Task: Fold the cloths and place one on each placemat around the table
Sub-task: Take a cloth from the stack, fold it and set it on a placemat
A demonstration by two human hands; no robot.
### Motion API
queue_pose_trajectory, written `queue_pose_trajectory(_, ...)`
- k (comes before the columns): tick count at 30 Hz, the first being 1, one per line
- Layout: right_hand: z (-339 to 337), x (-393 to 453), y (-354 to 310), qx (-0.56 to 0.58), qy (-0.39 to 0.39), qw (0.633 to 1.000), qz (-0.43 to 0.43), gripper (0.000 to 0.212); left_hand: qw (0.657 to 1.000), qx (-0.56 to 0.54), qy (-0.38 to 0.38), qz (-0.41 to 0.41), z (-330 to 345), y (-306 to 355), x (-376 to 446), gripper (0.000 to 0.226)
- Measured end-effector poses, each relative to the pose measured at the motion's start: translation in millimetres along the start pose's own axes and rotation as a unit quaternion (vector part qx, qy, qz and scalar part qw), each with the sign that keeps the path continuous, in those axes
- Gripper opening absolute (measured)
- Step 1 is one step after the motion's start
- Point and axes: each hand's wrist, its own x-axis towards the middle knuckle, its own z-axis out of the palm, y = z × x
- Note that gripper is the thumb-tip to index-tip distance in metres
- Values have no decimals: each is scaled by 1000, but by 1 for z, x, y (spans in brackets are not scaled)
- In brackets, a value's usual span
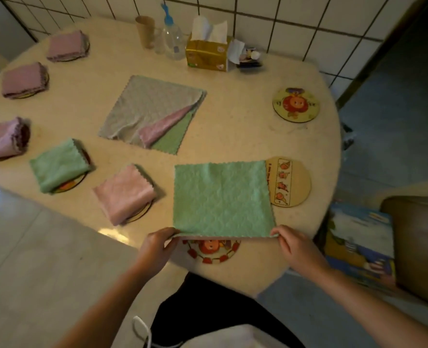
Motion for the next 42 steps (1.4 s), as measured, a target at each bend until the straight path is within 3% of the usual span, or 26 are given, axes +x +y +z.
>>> queue_pose_trajectory(4,-5,-6,1,15,12,1000,-21,14,999,-7,-24,-41,-3,3,-2,9)
queue_pose_trajectory(10,-19,34,-7,84,112,990,29,6,983,-101,26,-154,-16,3,40,15)
queue_pose_trajectory(14,-26,81,-14,147,153,972,100,5,941,-216,87,-245,-16,4,75,19)
queue_pose_trajectory(19,-28,143,-7,163,182,948,206,8,910,-236,115,-321,-14,-2,120,18)
queue_pose_trajectory(27,-25,182,10,187,180,933,249,9,915,-181,137,-334,-12,-2,157,19)
queue_pose_trajectory(36,-21,188,17,166,179,939,242,15,947,-41,140,-287,-9,-2,166,21)
queue_pose_trajectory(42,-23,191,18,169,181,938,243,16,948,-10,138,-288,-13,3,172,23)
